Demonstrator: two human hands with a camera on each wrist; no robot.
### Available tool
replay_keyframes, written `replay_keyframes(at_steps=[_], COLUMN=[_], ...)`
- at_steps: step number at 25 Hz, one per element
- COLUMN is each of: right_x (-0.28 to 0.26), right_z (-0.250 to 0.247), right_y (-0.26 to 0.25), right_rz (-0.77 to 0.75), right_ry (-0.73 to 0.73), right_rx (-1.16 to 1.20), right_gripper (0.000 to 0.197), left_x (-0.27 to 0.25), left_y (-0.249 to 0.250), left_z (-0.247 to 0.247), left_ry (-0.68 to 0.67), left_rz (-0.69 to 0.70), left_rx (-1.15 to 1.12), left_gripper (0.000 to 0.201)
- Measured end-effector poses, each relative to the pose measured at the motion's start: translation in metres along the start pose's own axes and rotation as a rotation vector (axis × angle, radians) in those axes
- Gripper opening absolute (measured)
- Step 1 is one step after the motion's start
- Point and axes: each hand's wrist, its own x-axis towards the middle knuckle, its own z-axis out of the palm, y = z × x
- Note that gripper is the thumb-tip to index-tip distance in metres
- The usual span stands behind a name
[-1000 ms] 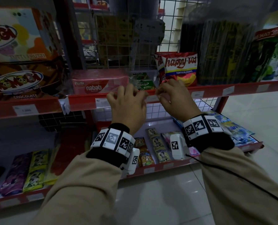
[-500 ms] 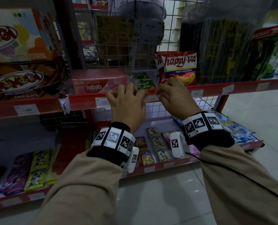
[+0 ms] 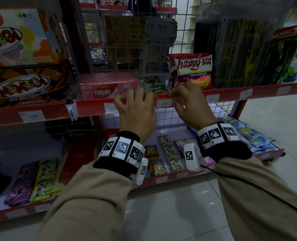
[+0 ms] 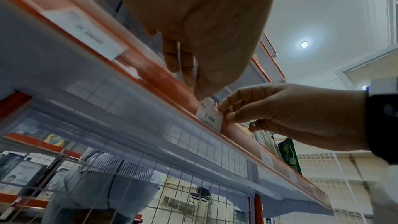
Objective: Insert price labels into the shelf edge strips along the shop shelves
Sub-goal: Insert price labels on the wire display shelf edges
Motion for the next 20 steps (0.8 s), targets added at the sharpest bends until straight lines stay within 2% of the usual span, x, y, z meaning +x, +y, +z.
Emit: replay_keyframes(at_steps=[3,5,8,11,14,17,20], right_x=[-0.008,-0.014,-0.027,-0.049,-0.079,-0.118,-0.165], right_z=[0.004,0.007,0.016,0.033,0.058,0.089,0.121], right_y=[0.001,0.003,0.006,0.008,0.012,0.018,0.022], right_rz=[-0.019,-0.032,-0.031,-0.022,-0.008,0.034,0.101], right_ry=[0.059,0.082,0.096,0.087,0.024,-0.1,-0.264], right_rx=[-0.079,-0.092,-0.033,0.033,0.094,0.148,0.171], right_gripper=[0.032,0.034,0.031,0.028,0.027,0.026,0.027], left_x=[-0.006,-0.012,-0.023,-0.036,-0.062,-0.099,-0.142], left_y=[-0.001,0.0,0.0,-0.001,0.001,0.002,-0.001], left_z=[0.001,0.001,0.006,0.014,0.028,0.049,0.073], left_ry=[0.01,-0.022,-0.089,-0.133,-0.141,-0.137,-0.281], left_rz=[0.004,0.006,0.024,0.056,0.07,0.093,0.184], left_rx=[-0.015,-0.019,0.026,0.051,0.029,-0.007,-0.05], left_gripper=[0.034,0.046,0.061,0.065,0.067,0.064,0.057])
